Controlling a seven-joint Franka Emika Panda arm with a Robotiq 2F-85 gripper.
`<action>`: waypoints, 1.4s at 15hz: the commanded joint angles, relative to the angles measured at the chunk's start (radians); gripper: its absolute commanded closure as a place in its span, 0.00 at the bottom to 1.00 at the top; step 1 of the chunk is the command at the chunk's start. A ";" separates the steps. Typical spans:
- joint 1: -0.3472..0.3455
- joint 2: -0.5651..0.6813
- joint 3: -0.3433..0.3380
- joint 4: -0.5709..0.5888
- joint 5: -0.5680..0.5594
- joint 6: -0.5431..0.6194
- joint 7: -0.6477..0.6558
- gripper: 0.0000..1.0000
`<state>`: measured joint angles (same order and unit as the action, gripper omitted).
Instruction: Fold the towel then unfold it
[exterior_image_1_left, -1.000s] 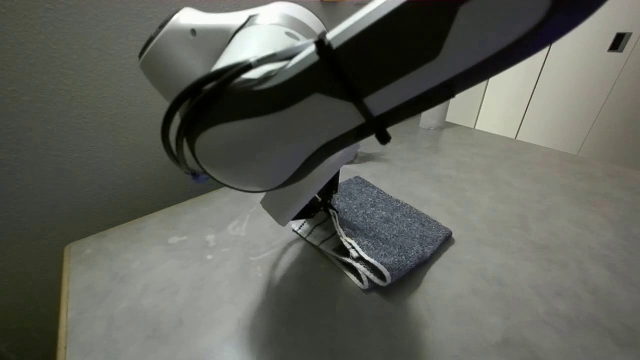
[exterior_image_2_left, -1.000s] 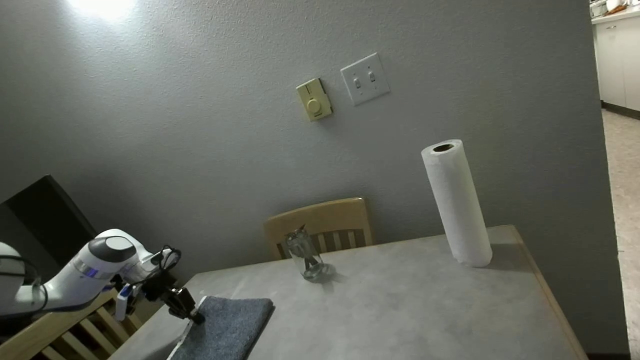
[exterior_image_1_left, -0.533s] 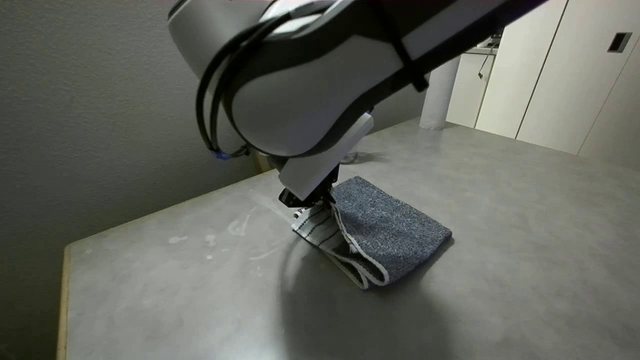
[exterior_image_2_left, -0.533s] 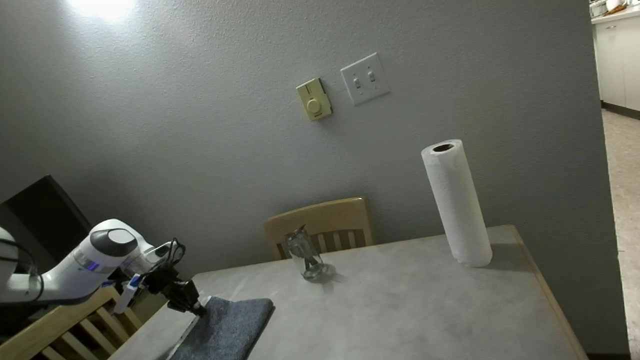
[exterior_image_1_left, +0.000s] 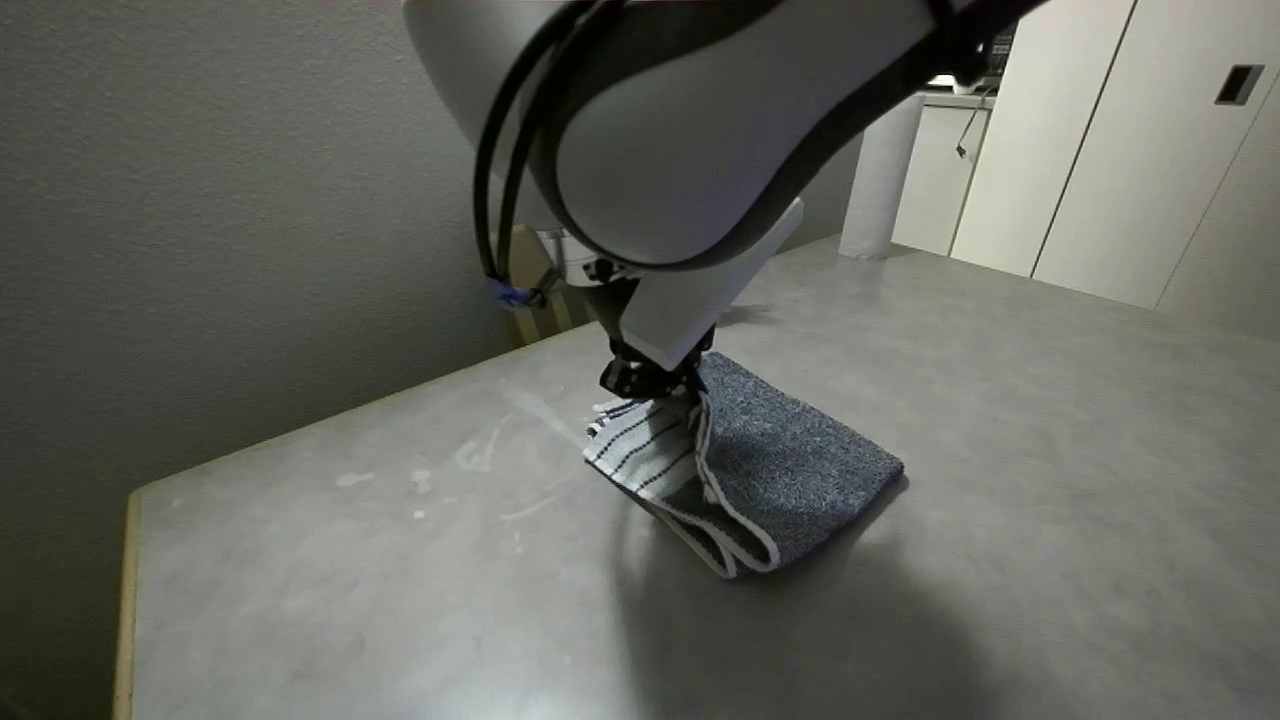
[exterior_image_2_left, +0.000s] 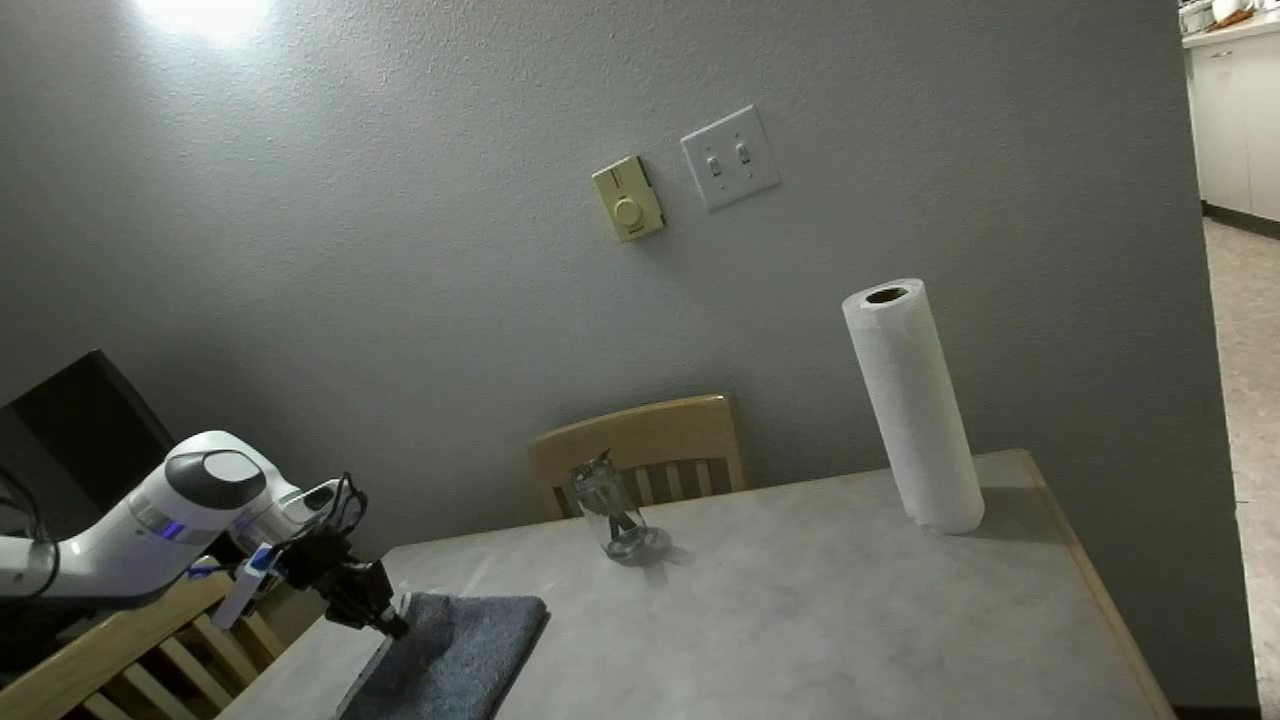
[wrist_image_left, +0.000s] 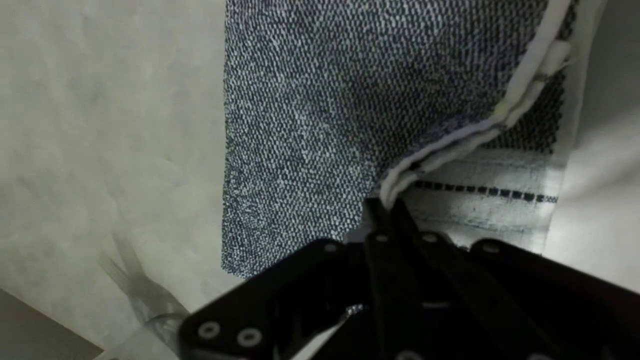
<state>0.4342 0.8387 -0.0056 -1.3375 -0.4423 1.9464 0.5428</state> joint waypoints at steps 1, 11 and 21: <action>0.011 -0.004 -0.013 -0.004 0.011 -0.001 -0.005 0.96; 0.020 0.001 -0.014 -0.008 -0.008 0.054 -0.034 0.99; 0.034 -0.046 -0.047 -0.019 -0.054 0.039 -0.061 0.99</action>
<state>0.4667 0.8192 -0.0390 -1.3346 -0.4743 1.9852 0.5124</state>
